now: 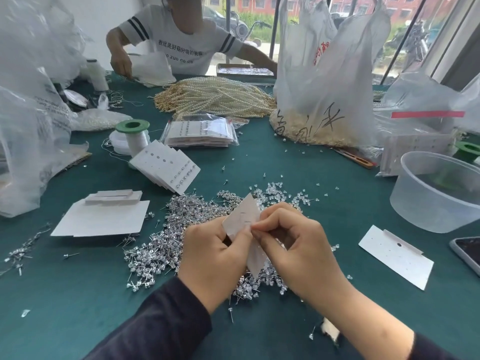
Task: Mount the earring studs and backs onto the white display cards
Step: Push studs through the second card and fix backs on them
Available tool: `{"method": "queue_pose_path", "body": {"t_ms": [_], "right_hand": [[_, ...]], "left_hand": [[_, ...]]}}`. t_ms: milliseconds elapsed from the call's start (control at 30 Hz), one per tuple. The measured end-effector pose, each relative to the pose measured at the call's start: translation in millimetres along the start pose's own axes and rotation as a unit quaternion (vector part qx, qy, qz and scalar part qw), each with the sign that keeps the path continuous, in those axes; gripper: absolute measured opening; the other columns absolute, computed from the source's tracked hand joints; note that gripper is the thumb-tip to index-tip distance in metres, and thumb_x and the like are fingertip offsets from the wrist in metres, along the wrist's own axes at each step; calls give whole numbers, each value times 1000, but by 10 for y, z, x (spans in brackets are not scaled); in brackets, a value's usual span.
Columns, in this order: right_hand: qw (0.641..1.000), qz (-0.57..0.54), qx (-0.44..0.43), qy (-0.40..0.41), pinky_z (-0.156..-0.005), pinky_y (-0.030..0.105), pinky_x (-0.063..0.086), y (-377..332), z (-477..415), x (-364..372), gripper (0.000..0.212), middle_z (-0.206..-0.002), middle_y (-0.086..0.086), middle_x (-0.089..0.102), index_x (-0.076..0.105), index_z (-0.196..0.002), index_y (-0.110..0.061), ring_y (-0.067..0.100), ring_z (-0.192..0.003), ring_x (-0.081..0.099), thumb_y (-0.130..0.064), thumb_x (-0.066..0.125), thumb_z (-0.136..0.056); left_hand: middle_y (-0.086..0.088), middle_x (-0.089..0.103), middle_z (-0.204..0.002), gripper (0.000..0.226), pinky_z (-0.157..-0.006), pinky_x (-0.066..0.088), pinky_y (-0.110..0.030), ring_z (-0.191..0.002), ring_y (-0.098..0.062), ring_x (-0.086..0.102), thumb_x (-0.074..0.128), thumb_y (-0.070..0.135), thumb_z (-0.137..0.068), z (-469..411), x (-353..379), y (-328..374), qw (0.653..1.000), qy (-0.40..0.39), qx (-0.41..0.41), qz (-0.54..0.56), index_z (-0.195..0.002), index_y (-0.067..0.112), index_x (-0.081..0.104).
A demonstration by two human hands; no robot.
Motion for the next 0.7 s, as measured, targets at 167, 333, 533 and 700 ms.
{"method": "queue_pose_path", "body": {"t_ms": [167, 333, 533, 700], "right_hand": [[999, 38, -10, -3, -67, 38, 52, -48, 5, -29, 5, -75, -2, 63, 62, -77, -17, 16, -73, 61, -12, 61, -77], [996, 79, -43, 17, -64, 34, 50, -63, 25, -5, 6, -74, -3, 61, 62, -75, -12, 13, -72, 58, -7, 59, -78], [989, 112, -84, 47, -62, 27, 48, -62, 67, 51, 7, -75, -1, 59, 61, -75, -8, 10, -71, 56, -2, 59, -78], [987, 114, -88, 64, -61, 18, 45, -66, 90, 57, 8, -74, -2, 59, 61, -73, -8, 7, -68, 55, -1, 61, -77]], "left_hand": [[-19, 62, -50, 36, -45, 49, -48, -47, -35, 59, 53, 30, -68, -31, 16, 1, 999, -11, -43, 32, -54, -3, 59], [-20, 62, -54, 35, -49, 50, -48, -52, -35, 60, 52, 29, -69, -20, 7, 35, 999, -6, -33, 19, -59, -4, 62], [-27, 59, -55, 37, -50, 49, -50, -51, -39, 58, 50, 28, -68, 4, 4, 69, 998, -10, -38, 41, -57, -6, 58], [-23, 58, -45, 37, -37, 44, -31, -34, -27, 51, 50, 24, -67, 14, 40, 47, 991, -20, -73, 109, -50, -8, 55]]}}
Point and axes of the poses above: each hand's wrist, its own z-axis away from the middle knuckle, its own x-axis out of the palm, y = z × x, the point moved 1 cm from there along -z, towards the middle knuckle
